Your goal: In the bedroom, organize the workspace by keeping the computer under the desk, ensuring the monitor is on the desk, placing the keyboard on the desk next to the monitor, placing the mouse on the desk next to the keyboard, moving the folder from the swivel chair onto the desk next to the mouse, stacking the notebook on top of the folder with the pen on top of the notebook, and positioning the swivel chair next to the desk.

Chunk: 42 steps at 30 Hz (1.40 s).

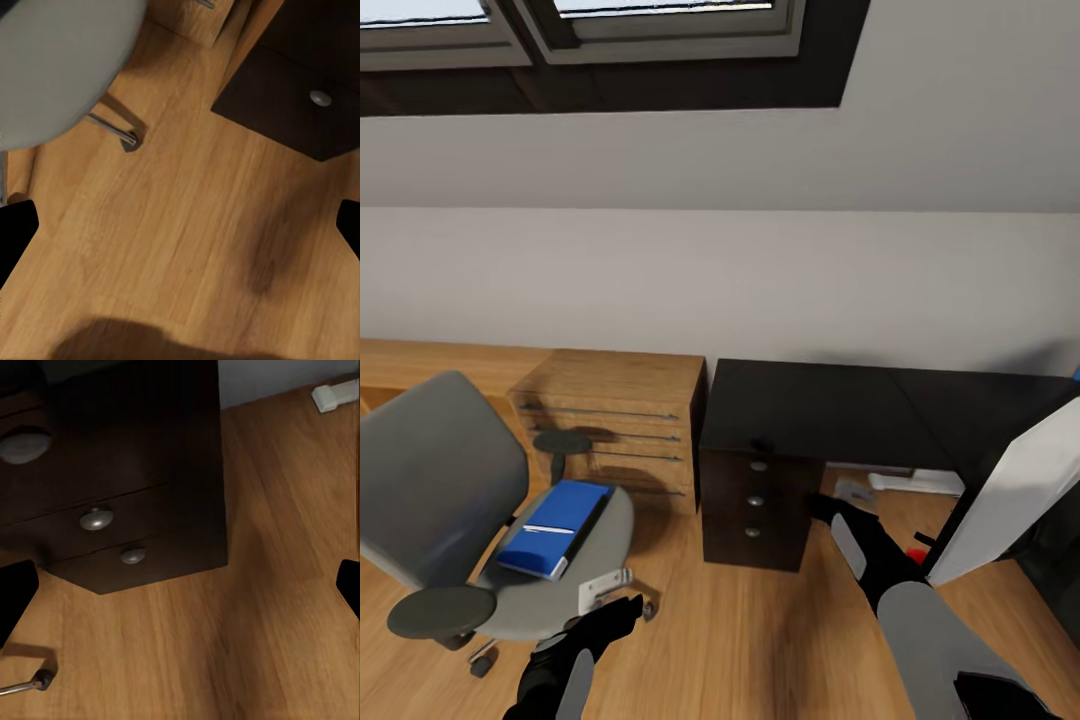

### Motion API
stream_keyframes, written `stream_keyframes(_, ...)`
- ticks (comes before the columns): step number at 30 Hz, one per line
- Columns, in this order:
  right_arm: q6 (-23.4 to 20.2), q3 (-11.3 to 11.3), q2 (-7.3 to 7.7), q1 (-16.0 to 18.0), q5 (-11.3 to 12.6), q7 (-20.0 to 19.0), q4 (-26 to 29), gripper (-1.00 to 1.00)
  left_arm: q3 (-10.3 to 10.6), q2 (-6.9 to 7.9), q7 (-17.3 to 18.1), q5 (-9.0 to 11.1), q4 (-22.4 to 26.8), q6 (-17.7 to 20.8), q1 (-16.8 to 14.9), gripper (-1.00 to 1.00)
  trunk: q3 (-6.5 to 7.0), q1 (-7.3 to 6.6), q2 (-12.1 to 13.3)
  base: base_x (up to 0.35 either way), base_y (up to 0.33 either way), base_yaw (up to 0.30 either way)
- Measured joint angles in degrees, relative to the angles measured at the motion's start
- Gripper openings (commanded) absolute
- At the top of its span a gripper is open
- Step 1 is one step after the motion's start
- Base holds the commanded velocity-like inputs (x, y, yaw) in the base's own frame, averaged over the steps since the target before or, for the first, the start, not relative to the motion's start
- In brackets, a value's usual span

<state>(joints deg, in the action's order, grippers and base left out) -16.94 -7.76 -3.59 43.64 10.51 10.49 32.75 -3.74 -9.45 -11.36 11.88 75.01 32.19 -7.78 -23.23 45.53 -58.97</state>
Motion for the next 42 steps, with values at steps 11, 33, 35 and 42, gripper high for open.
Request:
stream_keyframes(11,0.8,0.0,0.45,0.1,-2.7,0.1,0.3,1.0,0.3,-0.06,0.0,0.1,-0.3,0.0,0.0,1.0,0.0,-0.02,0.0,0.3,0.0,0.0)
stream_keyframes(33,2.6,0.0,0.13,0.0,-5.7,0.3,0.3,1.0,0.6,-0.09,0.0,0.1,-1.4,0.0,0.0,1.0,0.0,0.02,0.0,0.083,0.0,0.0)
stream_keyframes(35,2.6,0.0,0.12,0.0,-5.7,0.3,0.3,1.0,0.6,-0.09,0.1,0.1,-1.4,0.0,0.0,1.0,0.0,0.02,0.0,0.0,0.0,0.0)
stream_keyframes(42,2.6,0.0,0.05,0.0,-5.7,0.4,0.3,1.0,0.6,-0.09,0.2,0.1,-2.0,0.0,0.0,1.0,0.0,0.02,0.0,0.0,0.0,0.0)
